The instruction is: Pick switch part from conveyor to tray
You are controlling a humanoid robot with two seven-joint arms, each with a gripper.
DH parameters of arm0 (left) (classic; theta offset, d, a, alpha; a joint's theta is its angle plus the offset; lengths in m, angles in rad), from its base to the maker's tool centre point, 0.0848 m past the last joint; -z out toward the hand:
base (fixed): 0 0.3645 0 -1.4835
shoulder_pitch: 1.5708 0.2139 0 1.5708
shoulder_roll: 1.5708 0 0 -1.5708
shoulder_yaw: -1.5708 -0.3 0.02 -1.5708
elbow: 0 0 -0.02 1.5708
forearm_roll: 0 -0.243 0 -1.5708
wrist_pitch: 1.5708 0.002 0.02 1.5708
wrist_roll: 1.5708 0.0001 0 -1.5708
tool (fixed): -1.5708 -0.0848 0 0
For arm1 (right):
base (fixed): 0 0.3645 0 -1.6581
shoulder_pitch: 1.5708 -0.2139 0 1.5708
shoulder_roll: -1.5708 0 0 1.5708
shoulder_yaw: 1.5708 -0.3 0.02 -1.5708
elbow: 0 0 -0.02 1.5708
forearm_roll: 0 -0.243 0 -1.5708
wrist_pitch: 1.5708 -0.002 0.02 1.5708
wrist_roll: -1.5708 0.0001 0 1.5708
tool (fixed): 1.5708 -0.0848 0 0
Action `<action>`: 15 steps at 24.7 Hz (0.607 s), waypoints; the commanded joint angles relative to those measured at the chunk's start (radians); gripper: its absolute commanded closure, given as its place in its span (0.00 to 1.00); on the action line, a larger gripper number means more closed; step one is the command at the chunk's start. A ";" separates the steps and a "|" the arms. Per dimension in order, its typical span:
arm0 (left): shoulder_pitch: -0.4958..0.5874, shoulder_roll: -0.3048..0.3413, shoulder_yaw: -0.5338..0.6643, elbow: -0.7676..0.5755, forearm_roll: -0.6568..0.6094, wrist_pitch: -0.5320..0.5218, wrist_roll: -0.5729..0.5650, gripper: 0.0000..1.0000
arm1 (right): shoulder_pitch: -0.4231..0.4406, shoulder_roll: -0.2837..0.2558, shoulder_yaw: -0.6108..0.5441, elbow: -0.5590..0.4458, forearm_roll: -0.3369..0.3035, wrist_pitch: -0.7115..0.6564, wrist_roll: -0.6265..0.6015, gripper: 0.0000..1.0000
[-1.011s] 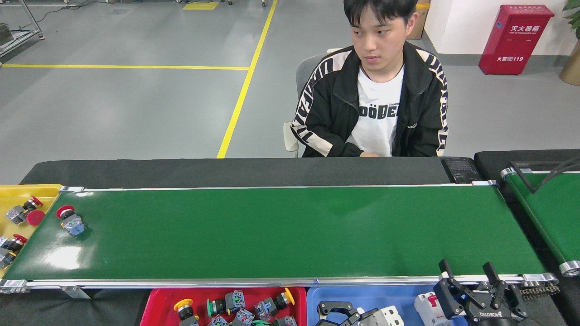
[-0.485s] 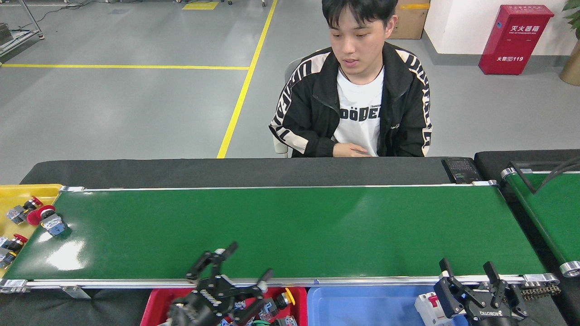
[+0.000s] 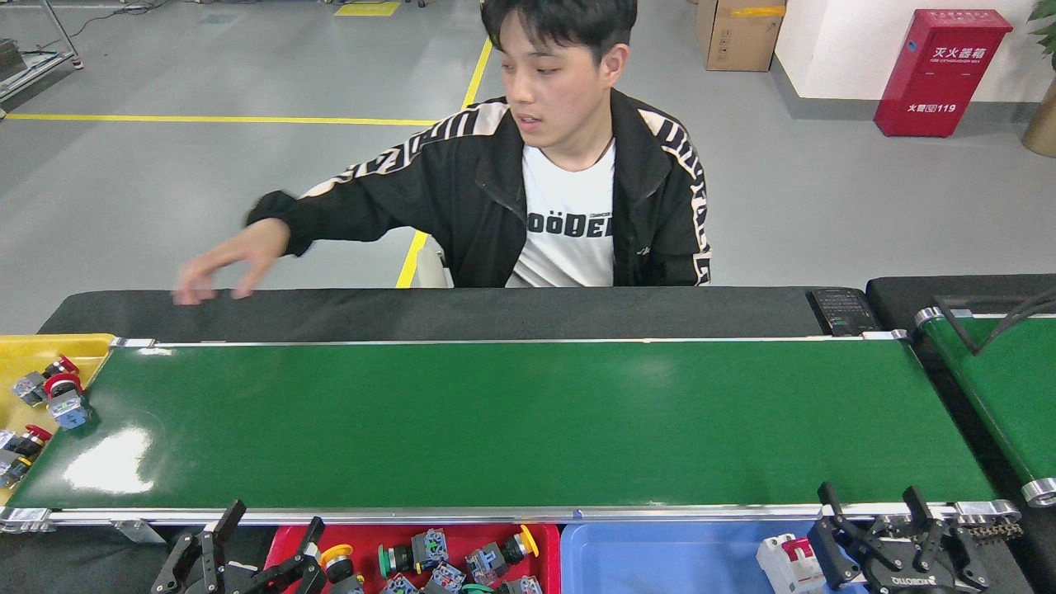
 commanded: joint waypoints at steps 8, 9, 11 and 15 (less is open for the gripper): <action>0.025 -0.008 -0.109 -0.016 -0.001 0.147 -0.001 0.00 | 0.010 0.056 -0.010 -0.014 -0.005 0.014 -0.121 0.01; 0.024 -0.014 -0.117 -0.016 -0.001 0.149 -0.001 0.00 | 0.012 0.056 -0.010 -0.014 -0.005 0.012 -0.121 0.01; 0.016 -0.029 -0.126 -0.016 -0.001 0.164 -0.001 0.00 | 0.012 0.055 -0.008 -0.014 -0.005 0.012 -0.122 0.01; 0.004 -0.032 -0.171 -0.016 -0.002 0.217 -0.001 0.00 | 0.012 0.050 -0.019 -0.014 -0.005 0.012 -0.122 0.01</action>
